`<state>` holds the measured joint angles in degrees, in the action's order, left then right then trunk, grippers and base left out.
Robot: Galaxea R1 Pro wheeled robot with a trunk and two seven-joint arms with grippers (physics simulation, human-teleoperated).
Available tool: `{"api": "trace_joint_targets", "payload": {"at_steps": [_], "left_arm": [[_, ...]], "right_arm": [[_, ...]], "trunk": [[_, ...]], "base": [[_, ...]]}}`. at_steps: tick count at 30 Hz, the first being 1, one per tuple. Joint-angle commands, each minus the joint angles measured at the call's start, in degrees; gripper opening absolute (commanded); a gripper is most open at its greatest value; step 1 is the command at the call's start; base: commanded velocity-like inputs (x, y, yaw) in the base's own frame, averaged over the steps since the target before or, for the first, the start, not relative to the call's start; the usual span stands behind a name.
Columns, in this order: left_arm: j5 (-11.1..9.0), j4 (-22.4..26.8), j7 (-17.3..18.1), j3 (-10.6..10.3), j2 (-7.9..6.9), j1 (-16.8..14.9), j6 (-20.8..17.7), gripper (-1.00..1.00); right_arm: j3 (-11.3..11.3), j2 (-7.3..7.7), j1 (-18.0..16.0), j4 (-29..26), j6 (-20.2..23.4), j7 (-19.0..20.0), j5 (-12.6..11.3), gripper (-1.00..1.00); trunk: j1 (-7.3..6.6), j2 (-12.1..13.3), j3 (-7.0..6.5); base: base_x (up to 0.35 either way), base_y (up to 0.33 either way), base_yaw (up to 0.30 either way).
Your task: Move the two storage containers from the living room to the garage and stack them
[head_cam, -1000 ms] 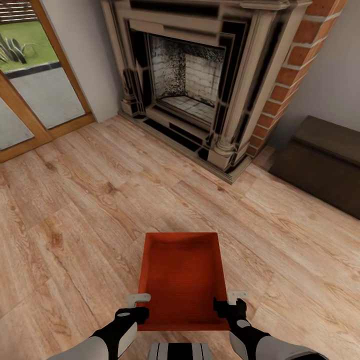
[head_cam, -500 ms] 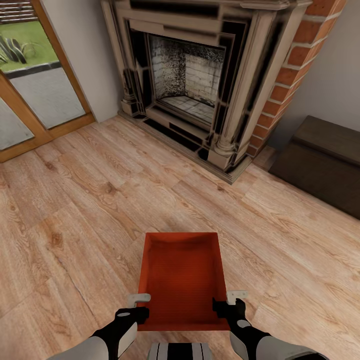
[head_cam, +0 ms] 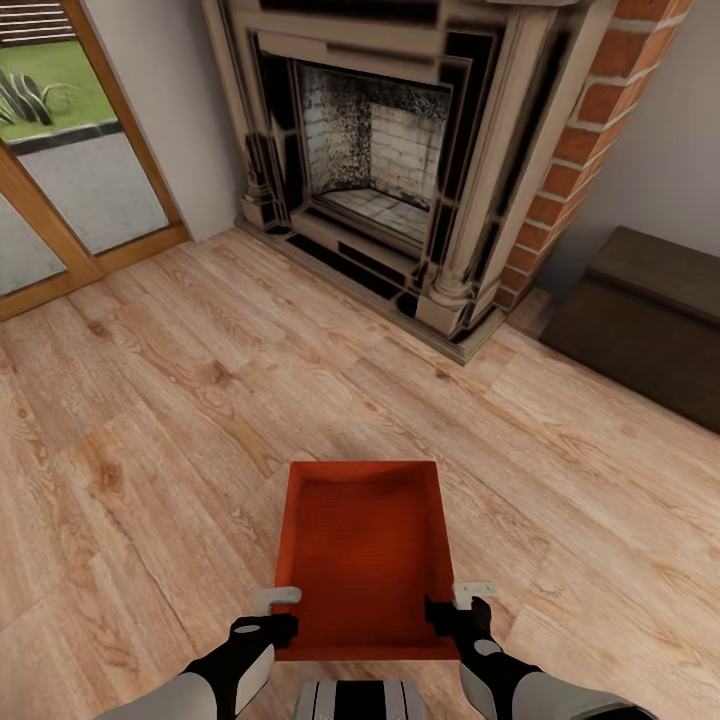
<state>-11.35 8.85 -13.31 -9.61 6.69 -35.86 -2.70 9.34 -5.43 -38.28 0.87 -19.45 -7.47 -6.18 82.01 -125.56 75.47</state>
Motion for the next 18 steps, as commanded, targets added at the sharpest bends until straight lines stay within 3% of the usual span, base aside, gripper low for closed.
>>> {"api": "trace_joint_targets", "payload": {"at_steps": [1, 9, 10, 18], "left_arm": [[-0.5, 0.1, -0.3, -0.5, -0.01, 0.0, -0.3, 1.0], [-0.5, 0.1, -0.3, -0.5, 0.06, 0.0, -0.3, 1.0], [-0.5, 0.1, -0.3, -0.6, 0.07, 0.0, -0.3, -1.0], [-0.2, -0.2, -0.3, -0.6, 0.11, 0.0, -0.2, -1.0]], "right_arm": [[0.5, -0.02, 0.0, 0.1, -0.2, -0.1, -0.6, 1.0], [0.5, -0.07, 0.0, 0.1, -0.3, -0.2, -0.8, 1.0], [0.5, -0.08, 0.0, 0.1, -0.3, -0.2, -0.8, -1.0], [0.5, -0.03, 0.0, 0.1, -0.9, -0.1, -0.7, -1.0]], "trunk": [[-0.01, 0.0, 0.03], [-0.01, 0.0, 0.03], [-0.01, 0.0, 0.03], [-0.01, 0.0, 0.03]], "base": [[0.0, 0.0, 0.0], [0.0, 0.0, 0.0], [0.0, 0.0, 0.0], [0.0, 0.0, 0.0]]}}
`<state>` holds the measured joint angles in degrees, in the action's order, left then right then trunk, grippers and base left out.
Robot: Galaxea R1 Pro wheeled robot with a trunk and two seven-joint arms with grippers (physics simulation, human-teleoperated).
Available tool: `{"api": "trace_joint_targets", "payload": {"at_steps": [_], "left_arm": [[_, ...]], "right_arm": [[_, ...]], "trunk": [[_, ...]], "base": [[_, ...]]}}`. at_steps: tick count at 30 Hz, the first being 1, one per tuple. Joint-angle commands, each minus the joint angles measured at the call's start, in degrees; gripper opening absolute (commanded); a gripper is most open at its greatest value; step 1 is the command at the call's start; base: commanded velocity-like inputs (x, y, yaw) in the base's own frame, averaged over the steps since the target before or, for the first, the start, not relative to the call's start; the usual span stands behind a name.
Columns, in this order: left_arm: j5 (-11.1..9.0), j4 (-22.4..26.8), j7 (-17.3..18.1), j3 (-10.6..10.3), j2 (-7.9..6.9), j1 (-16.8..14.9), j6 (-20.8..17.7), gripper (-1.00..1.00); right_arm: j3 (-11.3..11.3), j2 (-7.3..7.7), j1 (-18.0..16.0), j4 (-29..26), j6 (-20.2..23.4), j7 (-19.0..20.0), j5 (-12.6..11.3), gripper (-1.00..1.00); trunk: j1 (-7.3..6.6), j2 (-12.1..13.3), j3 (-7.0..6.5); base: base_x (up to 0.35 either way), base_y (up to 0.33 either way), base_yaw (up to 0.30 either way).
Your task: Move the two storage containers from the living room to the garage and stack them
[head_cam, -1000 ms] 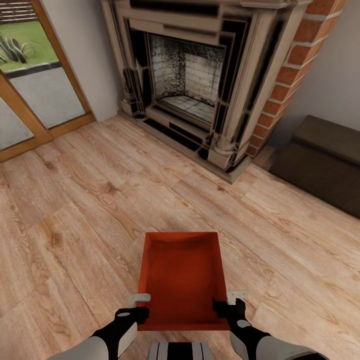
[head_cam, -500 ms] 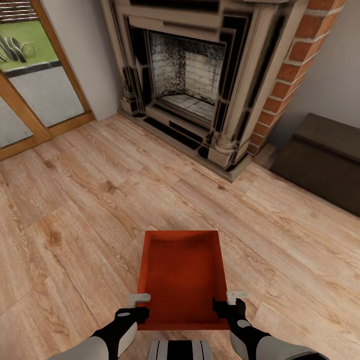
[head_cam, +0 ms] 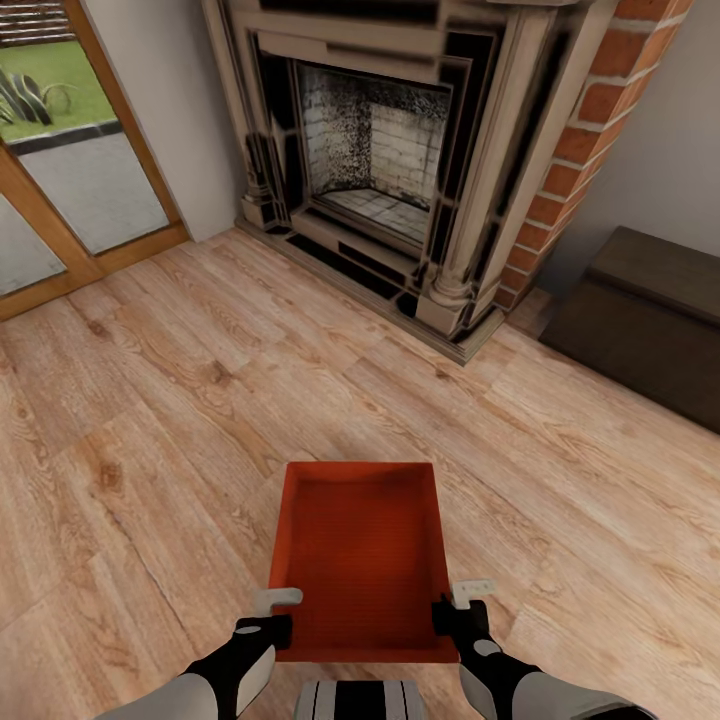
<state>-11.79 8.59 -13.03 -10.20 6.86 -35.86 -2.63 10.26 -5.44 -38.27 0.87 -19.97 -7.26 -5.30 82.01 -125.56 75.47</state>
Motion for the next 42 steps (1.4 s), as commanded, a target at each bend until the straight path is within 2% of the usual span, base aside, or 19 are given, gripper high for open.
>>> {"api": "trace_joint_targets", "payload": {"at_steps": [1, 15, 42], "left_arm": [[0.2, 0.1, -0.6, 0.0, -0.03, 0.0, -0.3, -1.0], [0.0, 0.0, -0.7, 0.0, -0.04, 0.0, -0.4, -1.0], [0.0, 0.0, -0.6, 0.0, -0.09, 0.0, -0.4, -1.0]], "right_arm": [[-0.4, -0.01, -0.1, 0.1, -0.4, -0.3, -1.4, -1.0], [-0.4, -0.09, -0.1, 0.1, -0.4, -0.4, -1.8, -1.0], [-0.4, -0.01, -0.1, 0.1, -0.3, -0.5, -1.8, -1.0]], "trunk": [[-0.01, 0.0, 0.03], [-0.01, 0.0, 0.03], [-5.94, 10.8, -4.82]], "base": [[0.0, 0.0, 0.0], [0.0, 0.0, 0.0], [0.0, 0.0, 0.0]]}}
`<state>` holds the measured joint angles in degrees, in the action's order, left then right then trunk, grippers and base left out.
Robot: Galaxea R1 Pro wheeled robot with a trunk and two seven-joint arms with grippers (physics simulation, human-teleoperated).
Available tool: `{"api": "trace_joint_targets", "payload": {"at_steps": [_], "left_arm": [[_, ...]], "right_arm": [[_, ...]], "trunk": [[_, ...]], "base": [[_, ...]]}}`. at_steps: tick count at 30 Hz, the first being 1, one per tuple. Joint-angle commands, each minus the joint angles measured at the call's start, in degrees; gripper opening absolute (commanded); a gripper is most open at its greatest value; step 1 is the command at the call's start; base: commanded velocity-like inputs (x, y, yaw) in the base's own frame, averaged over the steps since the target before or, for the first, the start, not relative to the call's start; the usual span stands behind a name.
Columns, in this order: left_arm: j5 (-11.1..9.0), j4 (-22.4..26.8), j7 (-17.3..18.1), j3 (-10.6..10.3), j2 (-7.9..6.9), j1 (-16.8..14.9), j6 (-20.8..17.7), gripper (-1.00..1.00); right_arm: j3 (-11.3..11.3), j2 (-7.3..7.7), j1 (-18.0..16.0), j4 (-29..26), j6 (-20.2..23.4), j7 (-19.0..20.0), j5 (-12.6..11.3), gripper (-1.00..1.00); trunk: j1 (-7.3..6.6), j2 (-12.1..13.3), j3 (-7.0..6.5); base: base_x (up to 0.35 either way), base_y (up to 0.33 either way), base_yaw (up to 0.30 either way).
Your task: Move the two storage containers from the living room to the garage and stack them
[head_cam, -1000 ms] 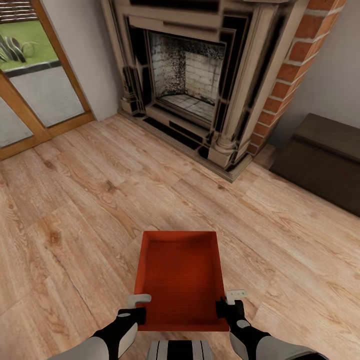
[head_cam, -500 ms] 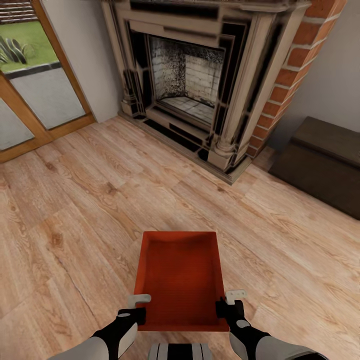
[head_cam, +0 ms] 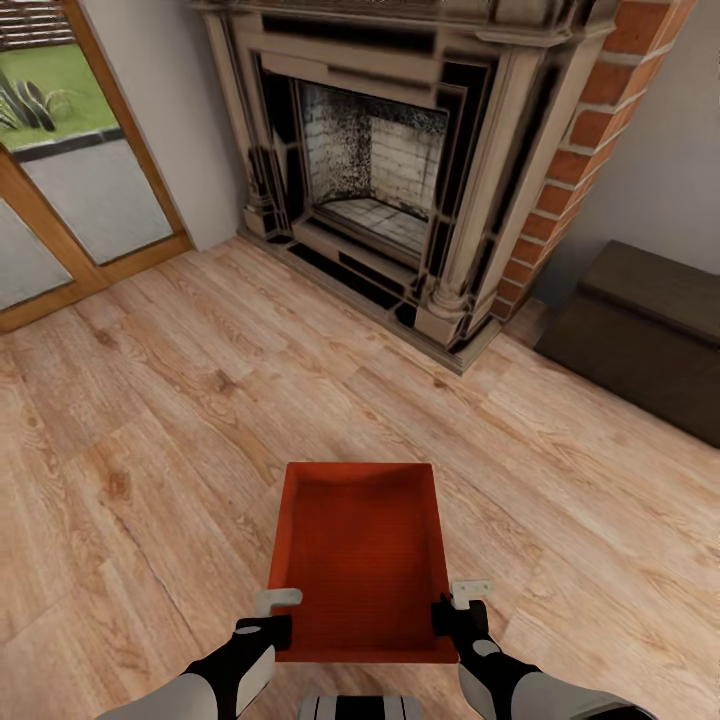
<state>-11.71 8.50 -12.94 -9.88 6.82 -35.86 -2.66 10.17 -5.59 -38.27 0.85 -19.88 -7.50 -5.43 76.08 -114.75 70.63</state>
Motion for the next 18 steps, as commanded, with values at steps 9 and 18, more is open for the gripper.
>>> {"api": "trace_joint_targets", "payload": {"at_steps": [9, 18], "left_arm": [[-0.1, 0.1, -0.7, -0.3, -0.05, 0.0, -0.3, -1.0], [-0.1, 0.1, -0.7, -0.3, -0.05, 0.0, -0.3, -1.0]], "right_arm": [[-0.3, 0.15, 0.0, 0.1, -0.5, -0.2, -1.7, -1.0], [-0.3, 0.15, 0.0, 0.1, -0.5, -0.2, -1.7, -1.0]], "trunk": [[-1.99, 3.6, -1.59], [-3.97, 7.2, -3.21]], "base": [[0.0, 0.0, 0.0], [0.0, 0.0, 0.0]]}}
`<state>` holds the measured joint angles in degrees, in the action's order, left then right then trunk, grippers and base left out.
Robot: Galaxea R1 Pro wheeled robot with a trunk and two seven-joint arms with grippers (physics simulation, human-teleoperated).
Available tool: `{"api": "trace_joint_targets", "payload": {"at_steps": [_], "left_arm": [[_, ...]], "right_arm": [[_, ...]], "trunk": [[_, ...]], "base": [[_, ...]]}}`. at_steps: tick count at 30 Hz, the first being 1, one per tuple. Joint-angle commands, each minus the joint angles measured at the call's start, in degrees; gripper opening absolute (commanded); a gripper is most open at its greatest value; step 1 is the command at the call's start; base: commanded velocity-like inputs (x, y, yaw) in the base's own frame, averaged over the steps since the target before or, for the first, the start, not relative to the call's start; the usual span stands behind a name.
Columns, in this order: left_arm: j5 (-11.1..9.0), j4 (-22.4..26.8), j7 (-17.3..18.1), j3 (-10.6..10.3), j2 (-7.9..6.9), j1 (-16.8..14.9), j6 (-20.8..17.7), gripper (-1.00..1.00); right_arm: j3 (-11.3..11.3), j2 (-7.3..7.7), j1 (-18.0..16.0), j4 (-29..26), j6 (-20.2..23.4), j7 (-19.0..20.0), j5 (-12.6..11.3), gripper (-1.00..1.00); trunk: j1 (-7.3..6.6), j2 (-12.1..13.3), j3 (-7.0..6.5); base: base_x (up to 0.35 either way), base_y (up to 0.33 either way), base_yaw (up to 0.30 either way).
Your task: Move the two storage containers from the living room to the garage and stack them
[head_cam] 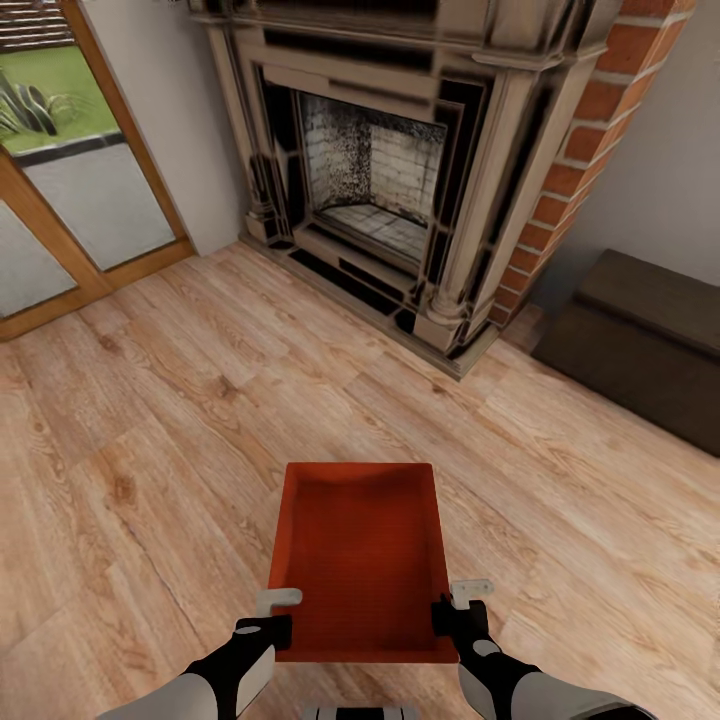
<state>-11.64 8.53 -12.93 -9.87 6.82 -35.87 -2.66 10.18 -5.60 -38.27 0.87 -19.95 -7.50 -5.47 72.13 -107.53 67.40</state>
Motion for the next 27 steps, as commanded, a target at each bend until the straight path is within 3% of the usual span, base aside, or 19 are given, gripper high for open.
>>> {"api": "trace_joint_targets", "payload": {"at_steps": [1, 27], "left_arm": [[-0.1, 0.1, -0.7, -0.3, -0.06, 0.0, -0.3, -1.0], [-0.1, 0.1, -0.7, -0.3, -0.06, 0.0, -0.3, -1.0]], "right_arm": [[-0.3, 0.15, -0.1, 0.1, -0.4, -0.2, -1.7, -1.0], [-0.4, 0.06, -0.1, 0.1, -0.6, -0.2, -1.7, -1.0]], "trunk": [[-0.23, 0.4, -0.16], [-5.94, 10.8, -4.82]], "base": [[0.0, 0.0, 0.0], [0.0, 0.0, 0.0]]}}
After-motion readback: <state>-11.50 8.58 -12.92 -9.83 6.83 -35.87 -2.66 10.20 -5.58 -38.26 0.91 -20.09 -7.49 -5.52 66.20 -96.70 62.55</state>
